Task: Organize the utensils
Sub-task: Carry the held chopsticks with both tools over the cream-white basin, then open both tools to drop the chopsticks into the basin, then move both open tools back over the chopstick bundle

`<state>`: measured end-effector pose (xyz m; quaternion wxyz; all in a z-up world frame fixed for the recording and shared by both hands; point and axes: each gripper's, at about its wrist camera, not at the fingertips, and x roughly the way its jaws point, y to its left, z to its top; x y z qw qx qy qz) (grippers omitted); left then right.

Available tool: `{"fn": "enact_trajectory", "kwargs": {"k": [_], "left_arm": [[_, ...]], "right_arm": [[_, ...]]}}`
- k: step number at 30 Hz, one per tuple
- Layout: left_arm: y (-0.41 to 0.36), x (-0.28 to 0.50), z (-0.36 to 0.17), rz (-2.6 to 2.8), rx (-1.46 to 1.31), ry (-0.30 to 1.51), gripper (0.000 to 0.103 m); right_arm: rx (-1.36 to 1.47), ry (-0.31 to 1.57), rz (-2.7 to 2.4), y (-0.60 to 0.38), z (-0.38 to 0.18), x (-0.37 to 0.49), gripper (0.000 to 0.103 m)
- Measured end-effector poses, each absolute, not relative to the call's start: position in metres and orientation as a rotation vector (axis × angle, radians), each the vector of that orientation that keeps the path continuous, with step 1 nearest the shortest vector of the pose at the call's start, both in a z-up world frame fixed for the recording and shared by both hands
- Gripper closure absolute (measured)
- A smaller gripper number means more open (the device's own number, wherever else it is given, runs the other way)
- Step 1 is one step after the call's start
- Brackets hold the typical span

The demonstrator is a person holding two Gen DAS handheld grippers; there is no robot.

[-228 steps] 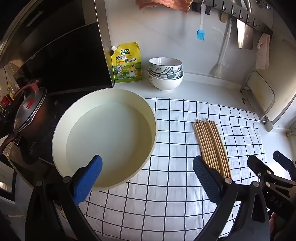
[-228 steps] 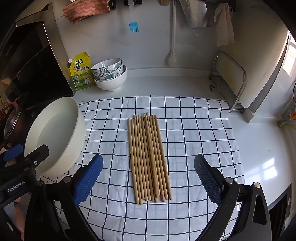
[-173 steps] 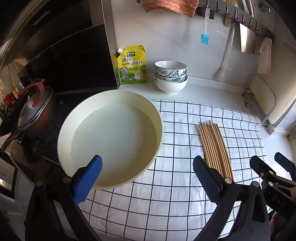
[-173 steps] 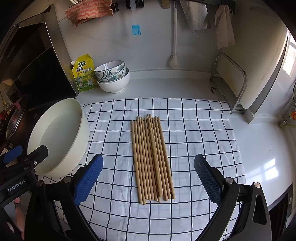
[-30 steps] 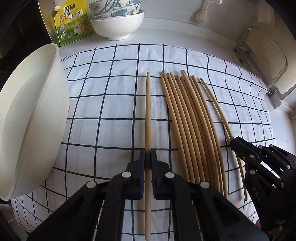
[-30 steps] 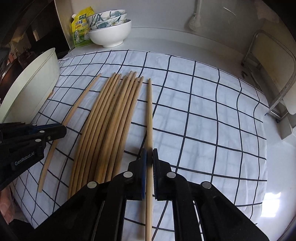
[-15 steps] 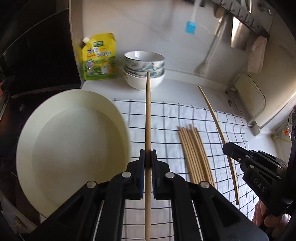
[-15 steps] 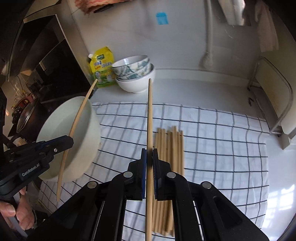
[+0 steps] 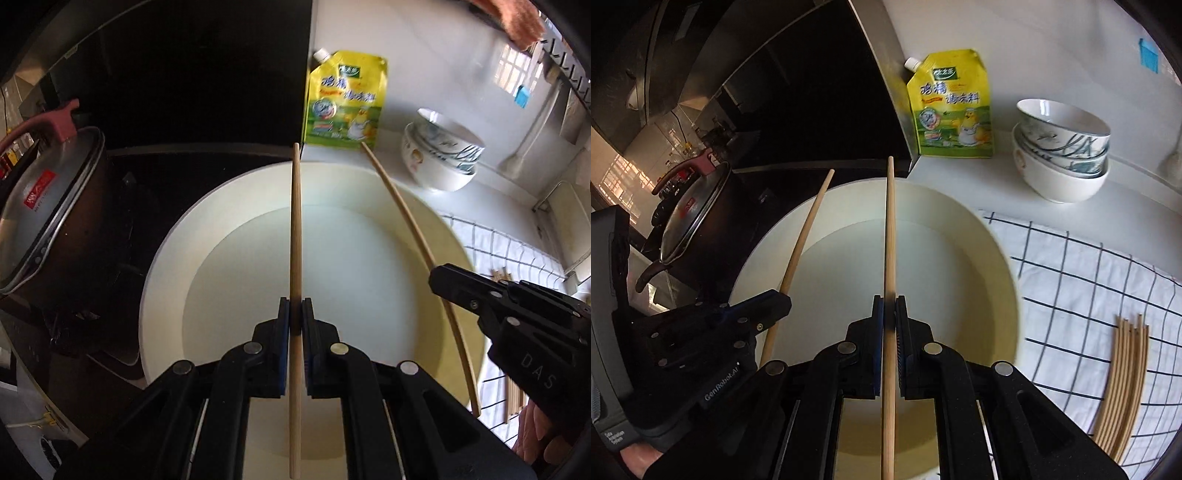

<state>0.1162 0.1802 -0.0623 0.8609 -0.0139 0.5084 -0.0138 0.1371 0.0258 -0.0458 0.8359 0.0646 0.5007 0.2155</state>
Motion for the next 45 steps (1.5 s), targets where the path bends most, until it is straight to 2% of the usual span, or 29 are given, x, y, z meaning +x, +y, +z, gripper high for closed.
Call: {"fn": "enact_trajectory", "kwargs": {"k": [9,17,18,20,21,22,34,38,42,45], "left_arm": [[0.188,0.128,-0.104,-0.054,-0.013,1.165,0.096],[0.190,0.130,-0.113,-0.081,-0.018,1.187,0.095],[0.190,0.129,-0.112,-0.083,-0.020,1.184,0.090],[0.190,0.128,-0.109,-0.076,-0.024,1.175,0.071],[0.192,0.127,-0.107,-0.069,-0.029,1.166,0.057],[0.194,0.126,-0.103,-0.062,-0.036,1.153,0.054],[0.198,0.110,-0.080,-0.056,-0.073,1.120,0.054],[0.191,0.103,-0.074,-0.059,-0.071,1.110,0.053],[0.185,0.095,-0.067,-0.056,-0.076,1.093,0.047],[0.177,0.088,-0.061,-0.048,-0.081,1.079,0.038]], "right_arm": [[0.141,1.200,0.376,0.045,-0.092,0.147,0.097],[0.137,1.240,0.334,0.044,-0.107,0.147,0.097],[0.134,1.236,0.331,0.043,-0.106,0.146,0.095],[0.137,1.221,0.327,0.041,-0.103,0.144,0.086],[0.135,1.207,0.325,0.040,-0.101,0.142,0.084],[0.131,1.195,0.321,0.039,-0.099,0.141,0.084],[0.133,1.158,0.328,0.025,-0.079,0.120,0.080],[0.133,1.138,0.336,0.020,-0.069,0.112,0.075],[0.102,1.102,0.334,0.012,-0.058,0.102,0.075],[0.069,1.069,0.320,0.004,-0.049,0.092,0.074]]}}
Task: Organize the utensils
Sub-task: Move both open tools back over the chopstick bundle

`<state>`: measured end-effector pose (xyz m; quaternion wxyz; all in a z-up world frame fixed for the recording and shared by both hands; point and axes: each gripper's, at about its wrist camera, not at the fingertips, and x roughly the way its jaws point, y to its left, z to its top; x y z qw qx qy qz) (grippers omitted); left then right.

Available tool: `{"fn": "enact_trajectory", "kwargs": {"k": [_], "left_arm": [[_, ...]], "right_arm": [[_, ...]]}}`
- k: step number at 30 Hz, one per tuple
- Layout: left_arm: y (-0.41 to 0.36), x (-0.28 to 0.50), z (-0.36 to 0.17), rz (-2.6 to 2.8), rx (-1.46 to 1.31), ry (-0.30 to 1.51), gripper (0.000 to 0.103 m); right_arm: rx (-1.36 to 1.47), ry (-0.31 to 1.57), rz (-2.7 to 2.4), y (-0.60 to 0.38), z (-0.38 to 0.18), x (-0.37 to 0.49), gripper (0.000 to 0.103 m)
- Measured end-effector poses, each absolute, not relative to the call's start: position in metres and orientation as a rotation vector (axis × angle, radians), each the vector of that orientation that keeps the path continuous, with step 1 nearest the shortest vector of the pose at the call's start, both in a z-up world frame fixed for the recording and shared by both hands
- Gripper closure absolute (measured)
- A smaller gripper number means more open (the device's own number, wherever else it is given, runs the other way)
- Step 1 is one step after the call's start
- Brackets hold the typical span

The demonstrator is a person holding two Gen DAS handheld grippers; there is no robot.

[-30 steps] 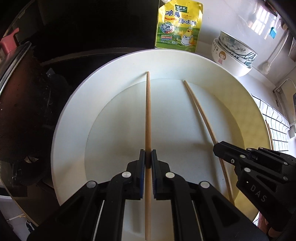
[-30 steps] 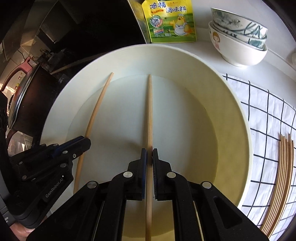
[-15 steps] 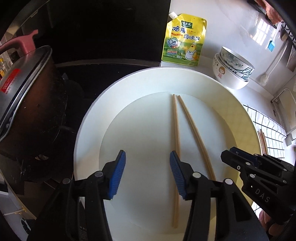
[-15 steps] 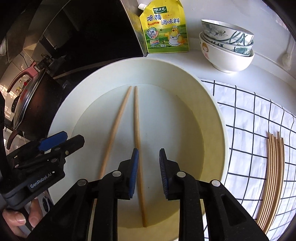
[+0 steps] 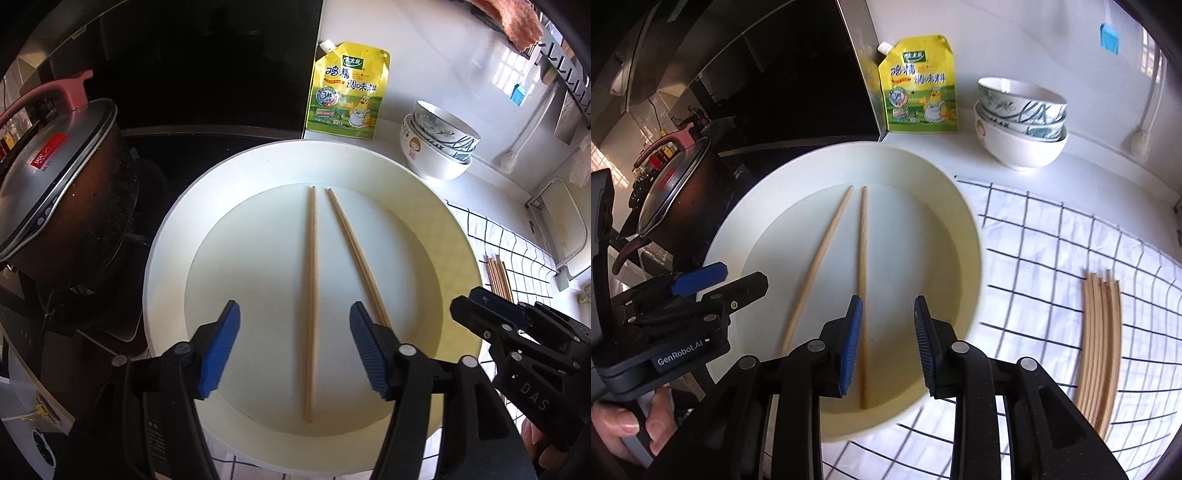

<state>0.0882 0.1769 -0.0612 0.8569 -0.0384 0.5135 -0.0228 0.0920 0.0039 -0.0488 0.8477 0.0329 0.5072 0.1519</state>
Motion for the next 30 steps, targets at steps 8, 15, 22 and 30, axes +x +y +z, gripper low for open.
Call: {"fn": "enact_trajectory", "kwargs": {"k": [8,15,22,30], "left_arm": [[0.144,0.077,-0.050,-0.078,-0.095,1.067,0.030],[0.098,0.066,-0.042,-0.150,-0.077,1.047,0.025],[0.042,0.060,-0.039,-0.246,-0.058,1.034,0.022],[-0.021,0.051,-0.047,-0.348,-0.027,1.035,0.016]], "right_arm": [[0.076,1.036,0.277,-0.041,-0.039,0.070,0.061],[0.115,1.049,0.218,-0.093,-0.042,0.052,0.053],[0.145,1.053,0.128,-0.156,-0.047,0.031,0.049],[0.178,1.076,-0.002,-0.228,-0.068,0.014,0.048]]}}
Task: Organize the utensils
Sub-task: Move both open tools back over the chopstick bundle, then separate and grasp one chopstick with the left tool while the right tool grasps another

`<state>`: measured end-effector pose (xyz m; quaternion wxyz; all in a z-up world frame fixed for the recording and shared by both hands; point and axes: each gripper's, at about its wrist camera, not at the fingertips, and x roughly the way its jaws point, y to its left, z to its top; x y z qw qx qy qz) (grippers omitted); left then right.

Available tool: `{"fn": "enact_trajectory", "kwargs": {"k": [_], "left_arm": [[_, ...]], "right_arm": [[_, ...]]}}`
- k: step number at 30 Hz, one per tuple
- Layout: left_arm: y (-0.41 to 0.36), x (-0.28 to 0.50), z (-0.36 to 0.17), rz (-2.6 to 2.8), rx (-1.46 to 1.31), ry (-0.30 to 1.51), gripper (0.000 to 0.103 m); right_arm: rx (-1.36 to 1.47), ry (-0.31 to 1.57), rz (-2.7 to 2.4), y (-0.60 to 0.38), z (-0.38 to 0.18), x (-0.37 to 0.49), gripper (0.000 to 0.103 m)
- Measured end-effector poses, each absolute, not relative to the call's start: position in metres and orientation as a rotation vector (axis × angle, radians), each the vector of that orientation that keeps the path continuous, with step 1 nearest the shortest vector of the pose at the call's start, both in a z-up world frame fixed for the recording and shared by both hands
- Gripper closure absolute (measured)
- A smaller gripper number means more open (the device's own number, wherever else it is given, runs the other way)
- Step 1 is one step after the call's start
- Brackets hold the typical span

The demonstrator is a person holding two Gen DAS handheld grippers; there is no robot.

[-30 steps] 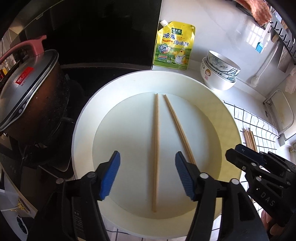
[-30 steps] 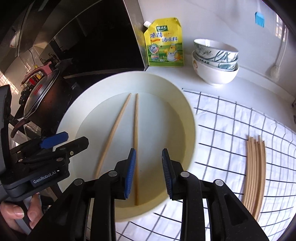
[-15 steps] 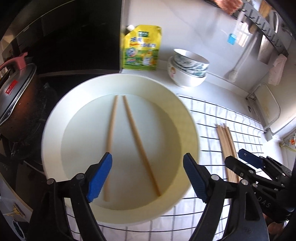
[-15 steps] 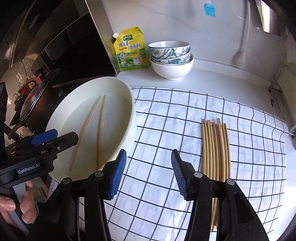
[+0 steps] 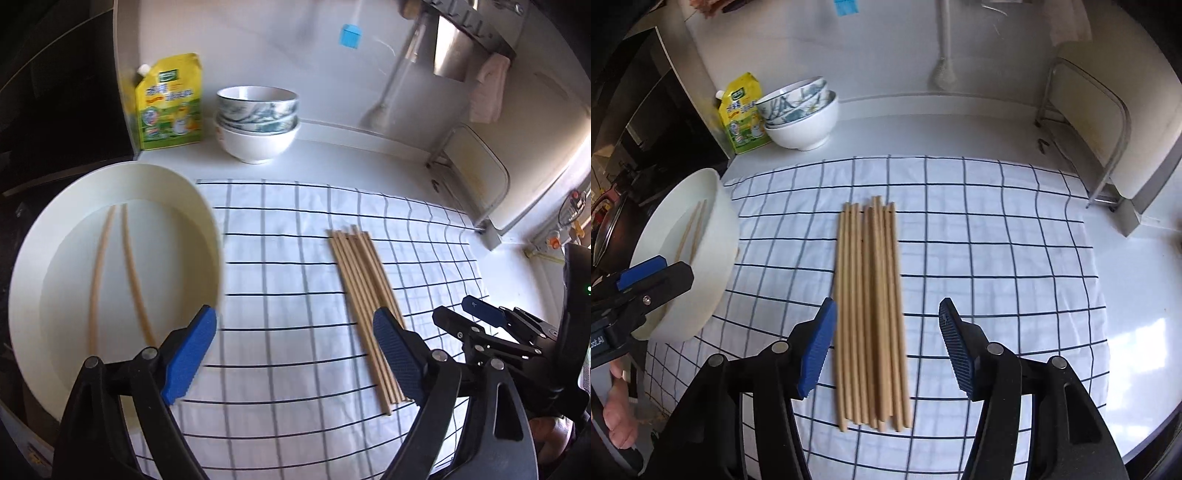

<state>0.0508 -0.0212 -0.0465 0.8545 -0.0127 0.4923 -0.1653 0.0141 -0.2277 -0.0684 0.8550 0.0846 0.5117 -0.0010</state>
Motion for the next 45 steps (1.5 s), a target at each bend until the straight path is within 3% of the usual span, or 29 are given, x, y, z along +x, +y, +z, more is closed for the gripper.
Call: {"fn": "enact_trajectory", "kwargs": {"k": [21,45], "left_arm": [[-0.067,0.056,-0.115,-0.266,0.004,1.167,0.015],[-0.085,0.054,-0.144,-0.229,0.005,1.217,0.015]], "right_arm": [[0.125,1.152,0.033,-0.249,-0.140,0.028,0.045],[0.107,1.149,-0.005,-0.271,-0.147,0.027,0.044]]}}
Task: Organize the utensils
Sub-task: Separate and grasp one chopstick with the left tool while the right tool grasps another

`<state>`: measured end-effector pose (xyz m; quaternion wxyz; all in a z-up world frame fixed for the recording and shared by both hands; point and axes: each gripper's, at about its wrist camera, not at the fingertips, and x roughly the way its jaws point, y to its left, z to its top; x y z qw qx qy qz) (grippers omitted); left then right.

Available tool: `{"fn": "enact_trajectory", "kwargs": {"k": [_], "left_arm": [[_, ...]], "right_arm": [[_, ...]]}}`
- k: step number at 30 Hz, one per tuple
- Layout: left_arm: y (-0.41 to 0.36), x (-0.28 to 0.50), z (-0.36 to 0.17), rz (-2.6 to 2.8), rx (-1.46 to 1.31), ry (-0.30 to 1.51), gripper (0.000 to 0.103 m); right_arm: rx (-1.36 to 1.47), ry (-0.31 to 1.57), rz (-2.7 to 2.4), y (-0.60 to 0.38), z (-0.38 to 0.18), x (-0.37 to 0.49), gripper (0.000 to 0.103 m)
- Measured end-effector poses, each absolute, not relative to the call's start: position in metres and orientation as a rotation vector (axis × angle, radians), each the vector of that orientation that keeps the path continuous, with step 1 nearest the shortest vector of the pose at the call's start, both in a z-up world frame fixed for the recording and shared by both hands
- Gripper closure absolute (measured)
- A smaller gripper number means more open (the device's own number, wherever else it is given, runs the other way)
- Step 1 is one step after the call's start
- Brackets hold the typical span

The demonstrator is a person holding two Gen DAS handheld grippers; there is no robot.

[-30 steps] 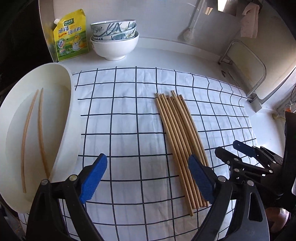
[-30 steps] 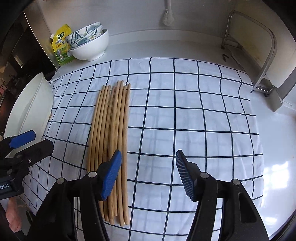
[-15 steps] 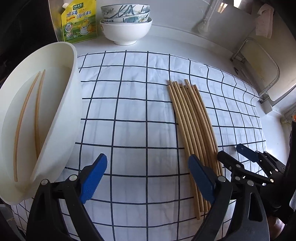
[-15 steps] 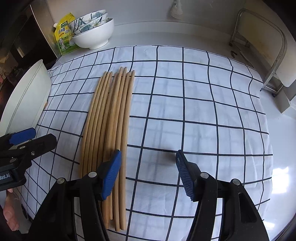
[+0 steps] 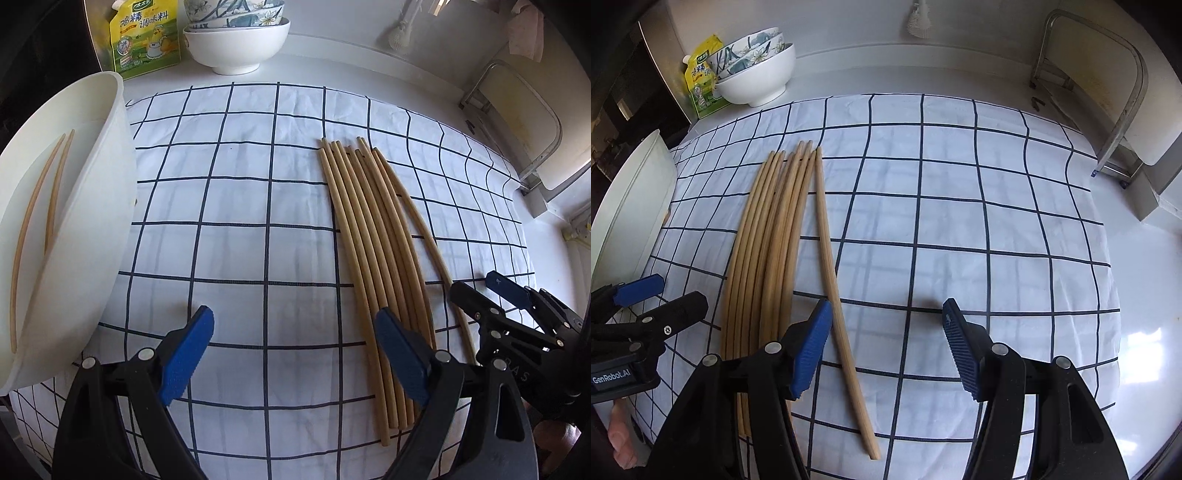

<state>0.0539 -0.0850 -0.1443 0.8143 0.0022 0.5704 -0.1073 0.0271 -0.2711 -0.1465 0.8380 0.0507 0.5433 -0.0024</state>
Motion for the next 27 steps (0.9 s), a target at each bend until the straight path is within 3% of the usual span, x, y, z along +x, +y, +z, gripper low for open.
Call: {"fn": "enact_trajectory", "kwargs": {"k": [27], "left_arm": [[-0.097,0.063,-0.156,-0.109,0.156,1.189,0.016]], "right_arm": [[0.036,1.136,0.018,-0.264,-0.149,0.034,0.044]]}}
